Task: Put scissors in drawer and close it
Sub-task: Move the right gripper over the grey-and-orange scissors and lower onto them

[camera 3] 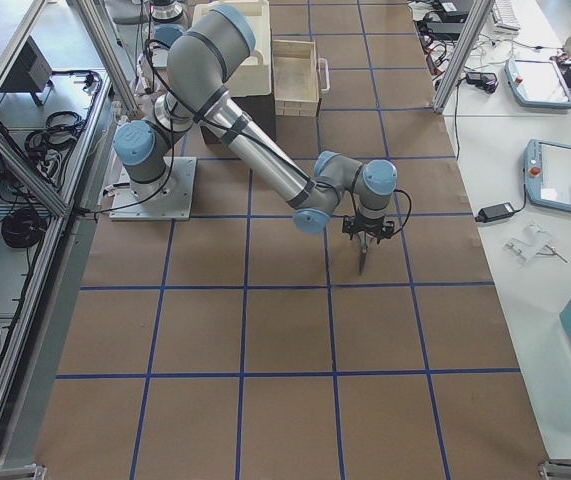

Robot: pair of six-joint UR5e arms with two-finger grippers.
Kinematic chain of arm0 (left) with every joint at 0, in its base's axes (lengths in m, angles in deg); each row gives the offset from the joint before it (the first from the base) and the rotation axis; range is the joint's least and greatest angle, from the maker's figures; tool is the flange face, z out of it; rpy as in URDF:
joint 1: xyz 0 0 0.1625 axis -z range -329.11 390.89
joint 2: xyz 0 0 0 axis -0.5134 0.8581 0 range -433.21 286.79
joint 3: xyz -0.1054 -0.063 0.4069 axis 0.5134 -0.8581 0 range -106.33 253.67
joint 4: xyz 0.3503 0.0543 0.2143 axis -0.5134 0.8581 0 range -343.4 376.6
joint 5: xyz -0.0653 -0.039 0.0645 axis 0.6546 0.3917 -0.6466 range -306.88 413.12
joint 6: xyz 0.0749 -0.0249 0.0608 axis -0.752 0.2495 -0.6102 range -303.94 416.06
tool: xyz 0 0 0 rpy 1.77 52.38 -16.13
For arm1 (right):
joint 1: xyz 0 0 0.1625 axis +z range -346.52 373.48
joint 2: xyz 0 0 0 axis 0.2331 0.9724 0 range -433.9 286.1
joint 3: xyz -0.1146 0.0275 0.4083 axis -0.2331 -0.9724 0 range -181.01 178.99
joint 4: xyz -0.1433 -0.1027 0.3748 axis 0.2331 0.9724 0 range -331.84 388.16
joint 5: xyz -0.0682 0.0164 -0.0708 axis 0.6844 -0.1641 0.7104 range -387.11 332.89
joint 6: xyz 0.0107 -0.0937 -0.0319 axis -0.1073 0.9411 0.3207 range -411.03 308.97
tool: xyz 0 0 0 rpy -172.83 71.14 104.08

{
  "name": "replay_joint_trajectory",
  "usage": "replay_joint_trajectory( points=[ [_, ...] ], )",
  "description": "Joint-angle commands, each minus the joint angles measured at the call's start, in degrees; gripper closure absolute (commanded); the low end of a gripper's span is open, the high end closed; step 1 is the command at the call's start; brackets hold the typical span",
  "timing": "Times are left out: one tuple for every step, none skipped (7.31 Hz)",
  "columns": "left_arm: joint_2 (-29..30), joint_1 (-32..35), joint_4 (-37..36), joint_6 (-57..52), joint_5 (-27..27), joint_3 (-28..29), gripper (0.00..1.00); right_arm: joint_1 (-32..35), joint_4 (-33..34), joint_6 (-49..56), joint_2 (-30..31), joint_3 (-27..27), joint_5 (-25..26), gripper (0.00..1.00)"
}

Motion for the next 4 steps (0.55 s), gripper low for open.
replay_joint_trajectory(
  points=[
    [0.0,0.0,0.1,0.0,0.0,0.0,0.0,0.0,0.0,2.4,-0.4,0.0,-0.1,0.18],
    [0.0,0.0,0.1,0.0,0.0,0.0,0.0,0.0,0.0,2.5,-0.4,0.0,0.0,0.23],
    [0.0,0.0,0.0,0.1,0.1,0.0,0.0,0.0,0.0,2.5,-0.4,0.0,0.2,0.28],
    [0.0,0.0,0.0,0.1,0.0,0.0,0.0,-0.1,0.0,2.5,-0.4,0.0,0.2,0.33]
  ],
)
